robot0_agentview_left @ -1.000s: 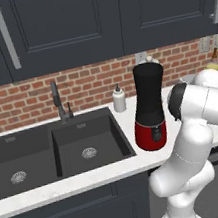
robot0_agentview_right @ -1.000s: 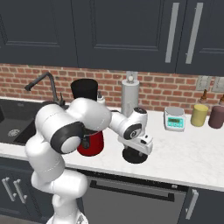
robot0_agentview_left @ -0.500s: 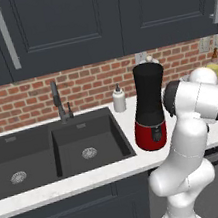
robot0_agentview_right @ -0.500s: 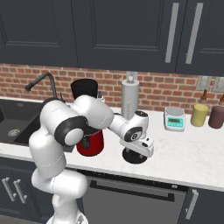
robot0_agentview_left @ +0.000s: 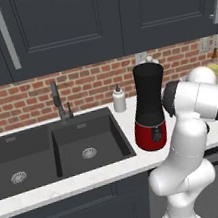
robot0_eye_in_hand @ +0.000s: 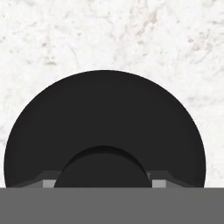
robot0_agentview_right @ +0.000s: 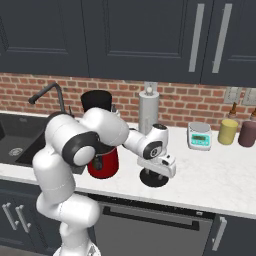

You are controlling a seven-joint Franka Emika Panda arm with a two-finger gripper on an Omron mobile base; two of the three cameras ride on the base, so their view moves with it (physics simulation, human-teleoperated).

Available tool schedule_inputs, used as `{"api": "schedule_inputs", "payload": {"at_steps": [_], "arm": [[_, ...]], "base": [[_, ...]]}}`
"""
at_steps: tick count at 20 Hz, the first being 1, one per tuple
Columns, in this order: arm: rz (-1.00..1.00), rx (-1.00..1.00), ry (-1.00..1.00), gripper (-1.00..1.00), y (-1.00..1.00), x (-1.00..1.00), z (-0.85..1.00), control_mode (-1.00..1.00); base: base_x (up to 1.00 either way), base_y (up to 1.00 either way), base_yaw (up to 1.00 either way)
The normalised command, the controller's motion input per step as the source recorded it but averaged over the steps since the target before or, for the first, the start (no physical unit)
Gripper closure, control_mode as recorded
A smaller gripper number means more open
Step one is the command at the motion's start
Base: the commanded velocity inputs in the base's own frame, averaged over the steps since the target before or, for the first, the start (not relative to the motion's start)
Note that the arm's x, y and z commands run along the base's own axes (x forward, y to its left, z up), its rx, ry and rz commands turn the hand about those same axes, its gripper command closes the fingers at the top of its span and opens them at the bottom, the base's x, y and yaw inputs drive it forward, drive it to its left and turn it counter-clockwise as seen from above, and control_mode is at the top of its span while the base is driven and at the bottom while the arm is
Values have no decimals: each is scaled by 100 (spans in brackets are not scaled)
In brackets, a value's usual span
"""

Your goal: Close the lid blender by securely placing the lid on top.

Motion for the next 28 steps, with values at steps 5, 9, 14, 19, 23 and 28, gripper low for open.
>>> {"api": "schedule_inputs", "payload": {"at_steps": [5, 9, 14, 19, 23, 28], "arm": [[0, 0, -1, 100, 0, -20, 23, -100], [0, 0, -4, 100, 1, -16, 69, -100], [0, 0, -4, 100, 18, -5, 98, -100], [0, 0, -5, 100, 21, -10, 100, -100], [0, 0, -8, 100, 29, -36, 92, -100], [0, 0, -9, 100, 44, -47, 82, -100]], "base": [[0, 0, 0], [0, 0, 0], [0, 0, 0], [0, 0, 0], [0, 0, 0], [0, 0, 0]]}}
